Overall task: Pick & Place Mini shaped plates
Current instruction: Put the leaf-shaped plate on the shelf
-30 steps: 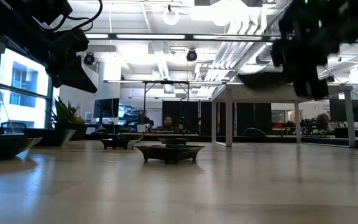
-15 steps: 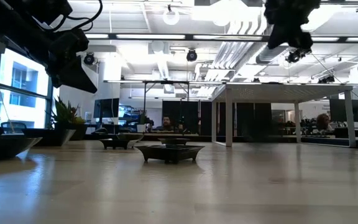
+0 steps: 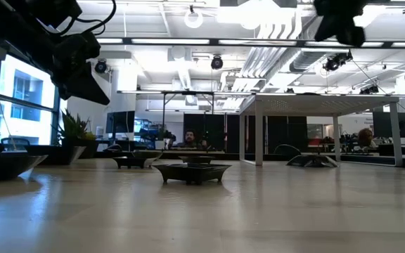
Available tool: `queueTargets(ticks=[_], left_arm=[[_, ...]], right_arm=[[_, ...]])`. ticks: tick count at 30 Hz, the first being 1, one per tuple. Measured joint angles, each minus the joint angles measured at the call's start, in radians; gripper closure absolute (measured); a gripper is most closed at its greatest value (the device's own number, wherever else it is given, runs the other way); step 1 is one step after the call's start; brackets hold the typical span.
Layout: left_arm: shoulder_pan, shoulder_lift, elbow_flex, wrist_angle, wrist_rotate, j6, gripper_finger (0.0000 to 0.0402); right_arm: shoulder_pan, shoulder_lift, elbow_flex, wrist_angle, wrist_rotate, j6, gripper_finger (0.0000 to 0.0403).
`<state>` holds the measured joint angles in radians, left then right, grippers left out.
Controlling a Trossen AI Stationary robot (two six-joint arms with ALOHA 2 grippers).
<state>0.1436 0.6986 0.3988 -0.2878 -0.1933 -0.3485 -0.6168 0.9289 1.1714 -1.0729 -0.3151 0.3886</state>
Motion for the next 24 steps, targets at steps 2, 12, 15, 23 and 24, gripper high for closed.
queueTargets(ticks=[2, 12, 15, 23, 24], left_arm=[[0.0, 0.0, 0.0, 0.0, 0.0, 0.0, 0.0401], [0.0, 0.0, 0.0, 0.0, -0.001, -0.021, 0.0401], [0.0, 0.0, 0.0, -0.001, -0.001, -0.023, 0.0401], [0.0, 0.0, 0.0, -0.002, -0.001, -0.015, 0.0401], [0.0, 0.0, 0.0, -0.002, -0.001, -0.015, 0.0401]], right_arm=[[0.092, -0.053, -0.049, 0.018, 0.06, 0.07, 0.0386], [0.756, -0.189, -0.542, 0.627, 0.413, 0.551, 0.0387], [0.923, -0.139, -0.686, 0.795, 0.639, 0.674, 0.0387], [1.053, 0.078, -0.823, 0.868, 1.191, 0.834, 0.0387], [1.035, 0.107, -0.826, 0.869, 1.213, 0.834, 0.0387]])
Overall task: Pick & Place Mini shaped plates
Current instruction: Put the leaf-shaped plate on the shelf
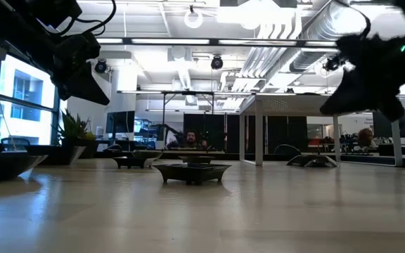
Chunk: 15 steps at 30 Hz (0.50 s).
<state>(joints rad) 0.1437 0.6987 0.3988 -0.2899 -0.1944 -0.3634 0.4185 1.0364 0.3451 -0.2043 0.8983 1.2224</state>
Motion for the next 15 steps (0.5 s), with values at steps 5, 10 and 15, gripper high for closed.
queueTargets(ticks=[5, 10, 15], left_arm=[[0.0, 0.0, 0.0, -0.001, 0.0, 0.0, 0.0401], [0.0, 0.0, 0.0, -0.005, 0.0, 0.0, 0.0401], [0.0, 0.0, 0.0, -0.007, 0.0, 0.0, 0.0401]], right_arm=[[-0.12, 0.125, -0.001, 0.001, 0.044, -0.031, 0.0387], [-0.217, 0.22, -0.001, 0.045, 0.091, -0.08, 0.0387], [-0.289, 0.303, -0.001, 0.112, 0.126, -0.118, 0.0387]])
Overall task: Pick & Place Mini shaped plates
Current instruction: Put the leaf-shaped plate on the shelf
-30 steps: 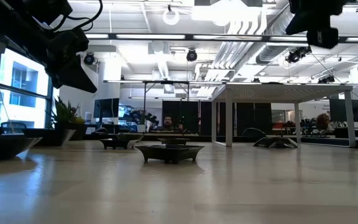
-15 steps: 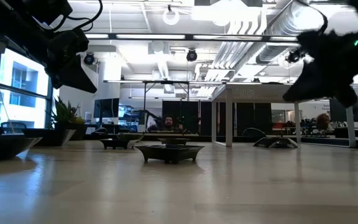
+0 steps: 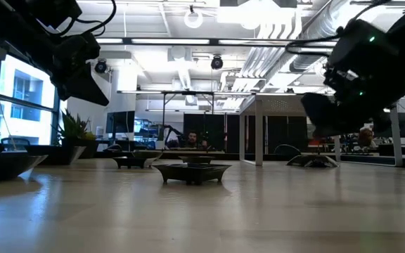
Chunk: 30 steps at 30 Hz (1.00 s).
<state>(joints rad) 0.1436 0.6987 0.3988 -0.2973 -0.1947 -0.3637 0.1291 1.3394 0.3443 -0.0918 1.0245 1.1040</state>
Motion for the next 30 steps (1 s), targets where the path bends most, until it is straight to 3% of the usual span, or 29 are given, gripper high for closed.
queueTargets(ticks=[7, 12, 21, 26, 30], left_arm=[[0.0, 0.0, 0.0, 0.0, 0.0, 0.0, 0.0401], [0.0, 0.0, 0.0, 0.0, 0.0, 0.0, 0.0401], [0.0, 0.0, 0.0, 0.0, 0.0, 0.0, 0.0401], [0.0, 0.0, 0.0, 0.0, 0.0, -0.001, 0.0401], [0.0, 0.0, 0.0, 0.0, 0.0, -0.001, 0.0401]], right_arm=[[-0.08, 0.1, 0.0, 0.078, -0.006, -0.013, 0.0387], [-0.118, 0.139, 0.0, 0.097, -0.076, -0.013, 0.0387], [-0.11, 0.122, 0.003, 0.102, -0.184, -0.014, 0.0387], [-0.066, 0.041, 0.003, 0.097, -0.311, -0.069, 0.0387], [-0.031, -0.046, 0.002, 0.095, -0.52, -0.116, 0.0387]])
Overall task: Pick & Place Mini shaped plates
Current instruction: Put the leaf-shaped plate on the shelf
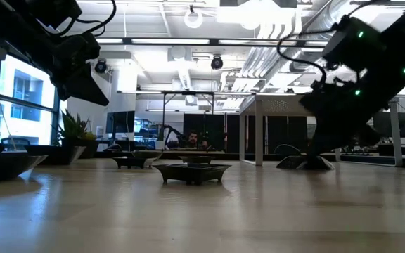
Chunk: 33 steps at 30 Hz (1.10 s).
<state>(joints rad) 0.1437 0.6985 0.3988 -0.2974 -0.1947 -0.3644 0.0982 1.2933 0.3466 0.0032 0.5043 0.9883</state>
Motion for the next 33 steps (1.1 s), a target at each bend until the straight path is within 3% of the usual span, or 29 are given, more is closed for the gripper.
queueTargets(ticks=[4, 11, 14, 21, 25, 33], left_arm=[[0.0, 0.0, 0.0, 0.0, 0.0, 0.0, 0.0401], [0.0, 0.0, 0.0, 0.0, 0.0, 0.0, 0.0401], [0.0, 0.0, 0.0, 0.001, 0.001, 0.0, 0.0401], [0.0, 0.0, 0.0, 0.009, 0.002, 0.0, 0.0401], [0.0, 0.0, 0.0, 0.009, 0.002, 0.0, 0.0401], [0.0, 0.0, 0.0, 0.009, 0.01, -0.007, 0.0401]], right_arm=[[0.052, -0.071, -0.002, -0.005, -0.192, -0.002, 0.0387], [0.117, -0.173, -0.002, -0.01, -0.301, -0.001, 0.0385], [0.119, -0.212, 0.025, -0.097, -0.357, 0.007, 0.0369], [0.119, -0.232, 0.171, -0.498, -0.331, -0.048, 0.0278], [0.097, -0.208, 0.178, -0.507, -0.329, -0.198, 0.0214], [-0.025, -0.115, 0.177, -0.467, -0.468, -0.414, 0.0102]])
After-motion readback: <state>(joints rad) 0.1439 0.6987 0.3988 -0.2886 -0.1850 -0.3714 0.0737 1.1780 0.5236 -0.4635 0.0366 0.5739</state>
